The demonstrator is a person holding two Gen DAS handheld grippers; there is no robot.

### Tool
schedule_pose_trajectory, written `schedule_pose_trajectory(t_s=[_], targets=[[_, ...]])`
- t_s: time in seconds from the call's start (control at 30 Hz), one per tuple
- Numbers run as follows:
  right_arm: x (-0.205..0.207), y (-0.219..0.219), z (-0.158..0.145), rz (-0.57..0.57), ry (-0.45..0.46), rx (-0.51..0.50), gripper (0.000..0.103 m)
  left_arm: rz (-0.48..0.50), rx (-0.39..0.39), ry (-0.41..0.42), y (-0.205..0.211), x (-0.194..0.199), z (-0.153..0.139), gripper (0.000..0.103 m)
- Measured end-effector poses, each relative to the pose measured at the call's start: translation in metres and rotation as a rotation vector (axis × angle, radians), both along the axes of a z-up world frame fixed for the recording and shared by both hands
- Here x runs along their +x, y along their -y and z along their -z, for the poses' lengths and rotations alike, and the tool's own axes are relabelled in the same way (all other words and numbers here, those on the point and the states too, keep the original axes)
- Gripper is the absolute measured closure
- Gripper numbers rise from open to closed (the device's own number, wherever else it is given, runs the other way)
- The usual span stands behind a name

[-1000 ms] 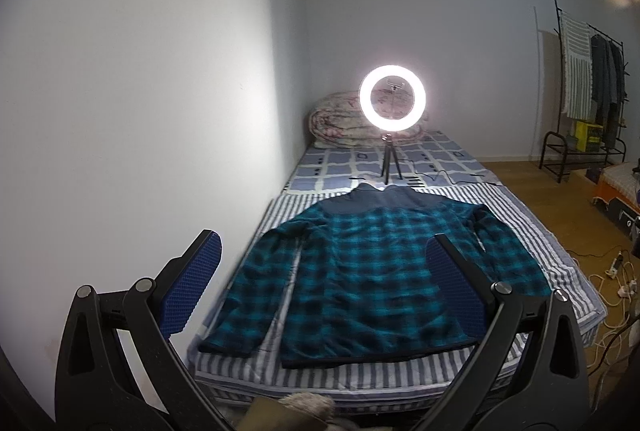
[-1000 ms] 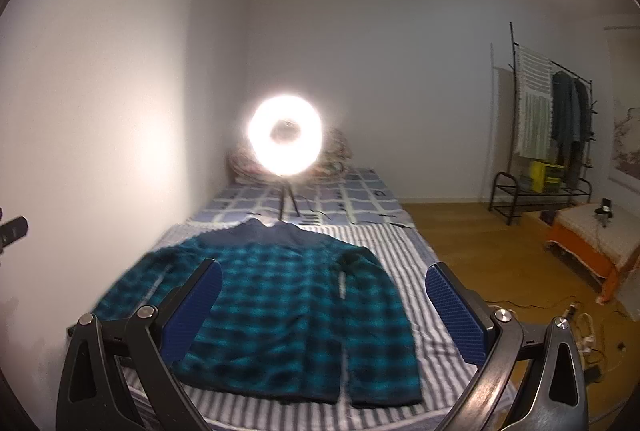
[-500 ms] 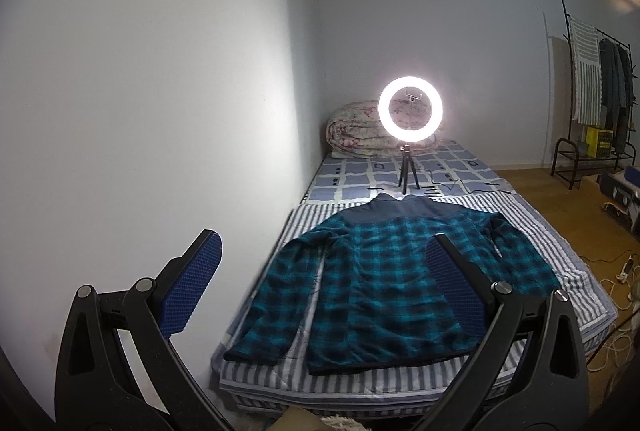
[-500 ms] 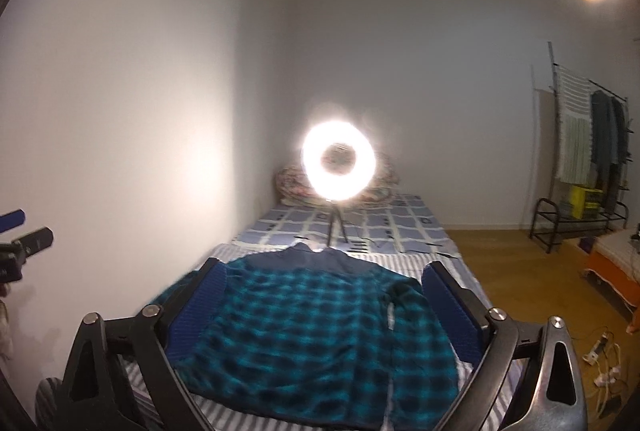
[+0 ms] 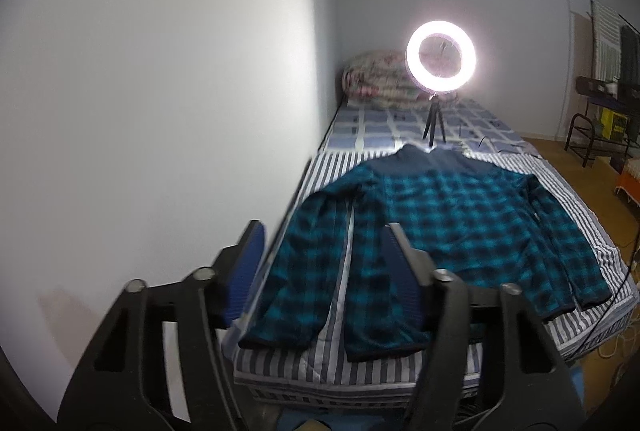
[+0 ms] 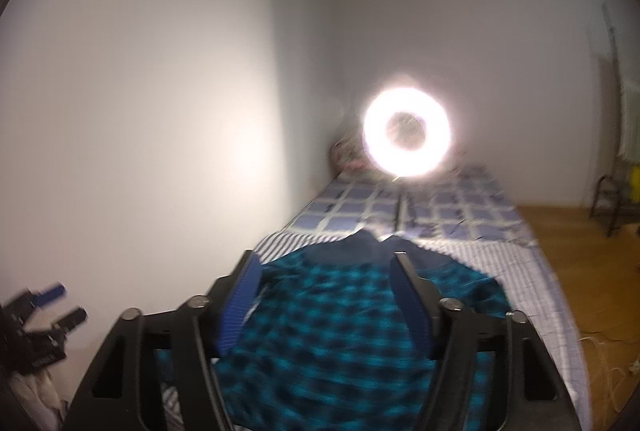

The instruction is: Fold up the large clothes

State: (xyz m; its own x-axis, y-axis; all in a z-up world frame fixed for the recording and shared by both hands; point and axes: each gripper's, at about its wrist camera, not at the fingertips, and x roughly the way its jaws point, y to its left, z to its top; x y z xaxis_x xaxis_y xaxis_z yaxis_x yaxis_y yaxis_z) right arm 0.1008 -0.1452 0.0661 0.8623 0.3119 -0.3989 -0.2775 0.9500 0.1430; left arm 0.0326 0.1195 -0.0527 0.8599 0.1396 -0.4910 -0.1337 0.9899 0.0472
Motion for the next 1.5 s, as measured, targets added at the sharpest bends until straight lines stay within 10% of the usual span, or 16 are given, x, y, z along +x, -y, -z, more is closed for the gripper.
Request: schedule_pose_trajectory(t_s=[0.57,1.23,1.37,1.5], targets=[[0.243,-0.136,0.18,-0.239,-0.391,-0.002,0.05,0.059,-0.059,-0.147,-0.036,0.077,0.089,0.068],[0.384,-0.303,0.29,-0.378,-0.422,-0.259,0.046,0.026,-0.16,-0.28,-0.073,0.108,0.135,0.07],[0.386,-0.301,0.299,-0.402,-0.436,-0.297,0.094,0.013,-0.152,-0.284,-0.074,0.109,0.137,0.07],[0.379,-0.281,0.286,-0.401,-0.417,-0.245,0.103,0.005,-0.154,-0.3,-0.076,0.11,0.142,0.07]])
